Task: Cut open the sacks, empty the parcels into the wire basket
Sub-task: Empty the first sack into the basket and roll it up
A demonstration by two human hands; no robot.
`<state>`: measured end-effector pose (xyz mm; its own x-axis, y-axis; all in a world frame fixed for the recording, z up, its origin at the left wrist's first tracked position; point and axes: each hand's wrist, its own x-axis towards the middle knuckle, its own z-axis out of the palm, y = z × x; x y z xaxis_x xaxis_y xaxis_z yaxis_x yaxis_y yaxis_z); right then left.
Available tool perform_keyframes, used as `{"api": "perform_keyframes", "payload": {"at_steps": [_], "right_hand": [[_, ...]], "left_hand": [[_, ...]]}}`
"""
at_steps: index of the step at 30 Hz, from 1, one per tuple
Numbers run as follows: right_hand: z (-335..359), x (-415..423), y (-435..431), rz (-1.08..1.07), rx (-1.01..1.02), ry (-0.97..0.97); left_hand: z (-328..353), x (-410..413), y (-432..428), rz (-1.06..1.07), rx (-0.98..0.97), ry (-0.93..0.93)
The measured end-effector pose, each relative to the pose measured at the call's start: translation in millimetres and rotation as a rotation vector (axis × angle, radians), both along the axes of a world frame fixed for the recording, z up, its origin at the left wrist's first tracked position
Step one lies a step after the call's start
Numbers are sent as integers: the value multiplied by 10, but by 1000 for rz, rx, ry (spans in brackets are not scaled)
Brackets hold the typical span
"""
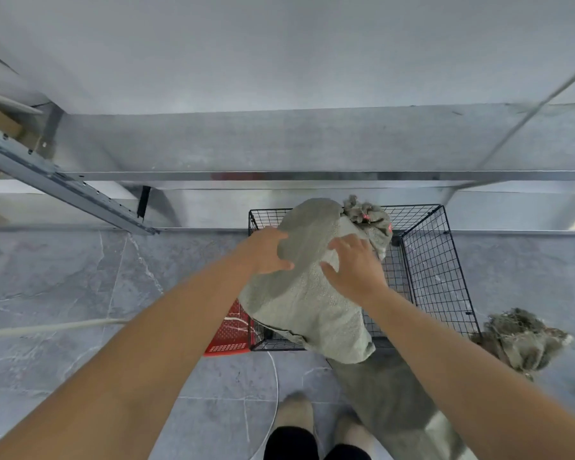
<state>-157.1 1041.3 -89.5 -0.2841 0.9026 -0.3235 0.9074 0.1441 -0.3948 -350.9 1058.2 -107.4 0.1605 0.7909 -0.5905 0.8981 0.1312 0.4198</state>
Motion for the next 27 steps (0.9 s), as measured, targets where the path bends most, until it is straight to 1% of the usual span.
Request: {"api": "perform_keyframes", "payload": {"at_steps": [2,6,8,10,13,15,17,18,19,21,23,25,27], "right_hand": [[-166,6,-122,76,-75,-89],[-707,33,-522,208,-247,-321],[-965,33,-750,320,-240,-449],[-1184,39,-927,384,-179,-544],[-1358,111,-1031,311,-17,-487],[-1407,221,-1033,315,-6,-487],[-1500,365,-1048,316,68,-441],[-1498,389,-1050,310,74,-417],[-1536,401,-1081,327,106,-388],[-1590,388,-1152,435,205,-369],[-1670,354,-1212,453,291,-336],[-1755,351,-1212,441,306,-302],[-1793,348,-1191,459,294,-327]], "left_hand": [[-143,-34,-122,-79,-22,37],[-551,-17,-435,-272,-56,219],[-808,30,-614,-330,-37,293],[-1022,78,-768,-340,-11,331],[-1234,126,-879,-304,39,353],[-1288,168,-911,-295,83,375],[-1305,216,-935,-274,106,388],[-1306,236,-928,-260,114,390],[-1312,251,-913,-246,119,385],[-1328,265,-865,-224,133,369],[-1351,266,-815,-220,148,359],[-1396,266,-797,-225,141,348],[-1430,276,-800,-219,145,337]]}}
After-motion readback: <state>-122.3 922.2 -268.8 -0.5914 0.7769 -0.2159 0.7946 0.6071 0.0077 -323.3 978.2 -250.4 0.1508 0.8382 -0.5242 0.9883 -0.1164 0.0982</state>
